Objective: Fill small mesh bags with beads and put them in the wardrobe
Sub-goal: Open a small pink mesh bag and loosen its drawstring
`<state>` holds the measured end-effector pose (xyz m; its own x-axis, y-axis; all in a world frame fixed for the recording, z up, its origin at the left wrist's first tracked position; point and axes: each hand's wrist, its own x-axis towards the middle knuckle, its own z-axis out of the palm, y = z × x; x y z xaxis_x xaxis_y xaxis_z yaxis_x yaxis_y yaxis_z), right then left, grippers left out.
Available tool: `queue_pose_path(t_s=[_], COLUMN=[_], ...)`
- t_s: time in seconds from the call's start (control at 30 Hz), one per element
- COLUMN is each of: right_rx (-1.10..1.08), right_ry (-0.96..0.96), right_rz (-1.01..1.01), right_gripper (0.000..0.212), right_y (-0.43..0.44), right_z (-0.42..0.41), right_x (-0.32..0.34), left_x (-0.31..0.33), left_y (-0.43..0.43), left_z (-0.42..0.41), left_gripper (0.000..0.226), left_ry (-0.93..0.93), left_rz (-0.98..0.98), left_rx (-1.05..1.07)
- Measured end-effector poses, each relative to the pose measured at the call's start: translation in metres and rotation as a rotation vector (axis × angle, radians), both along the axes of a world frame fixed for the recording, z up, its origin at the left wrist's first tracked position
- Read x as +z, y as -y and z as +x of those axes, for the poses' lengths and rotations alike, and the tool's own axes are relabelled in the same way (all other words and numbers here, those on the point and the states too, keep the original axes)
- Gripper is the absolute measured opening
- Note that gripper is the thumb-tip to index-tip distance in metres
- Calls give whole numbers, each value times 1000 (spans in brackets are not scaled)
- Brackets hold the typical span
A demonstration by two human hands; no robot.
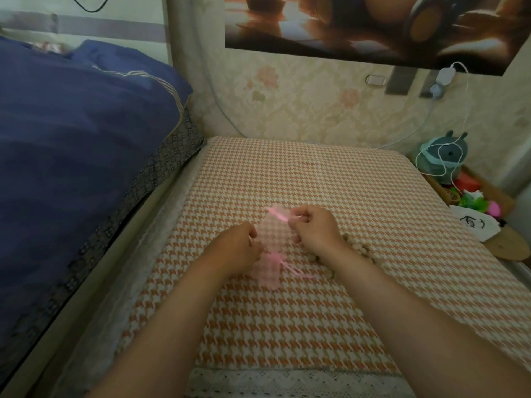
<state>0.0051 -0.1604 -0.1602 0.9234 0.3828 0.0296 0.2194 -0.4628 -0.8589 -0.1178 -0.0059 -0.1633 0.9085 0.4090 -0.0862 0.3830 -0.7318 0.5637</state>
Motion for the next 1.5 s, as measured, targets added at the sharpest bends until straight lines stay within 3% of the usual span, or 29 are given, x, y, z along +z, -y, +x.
queue_pose_path(t_s=[0.13,0.3,0.4,0.5,0.63,0.83,0.97,1.07,1.13,1.2,1.27,1.5], right_rx=[123,245,273,294,292,333,307,321,373,407,415,452], right_ry=[136,329,372,366,205,133,189,288,316,350,365,354], right_rz=[-267,-392,-360,-276,-77,57,3,-130,-190,-214,-212,-206], right_gripper=[53,60,55,45,31,11,7,9,9,10,10,8], right_y=[1,12,20,30,46,64,70,71,71,71,71,71], right_z=[1,-5,-8,-16,-28,-36,-30,-27,-28,-29,-28,-25], right_x=[-9,-3,4,11,20,27,28,26,26,28,29,27], left_x=[0,2,1,1,5,8,8,15,21,22,20,23], left_y=[11,20,22,24,33,50,55,53,51,50,50,45], left_z=[-2,-2,-2,-3,-3,1,0,-2,-3,-5,-6,-6], left_gripper=[49,31,19,17,21,21,30,32,19,21,26,12], left_ry=[-115,-148,-80,85,297,352,324,412,457,422,395,283], left_rz=[44,199,221,35,-149,-343,-263,-58,-116,-132,-50,42], left_rx=[-58,-155,-139,-54,-27,-44,-89,-72,-111,-193,-257,-292])
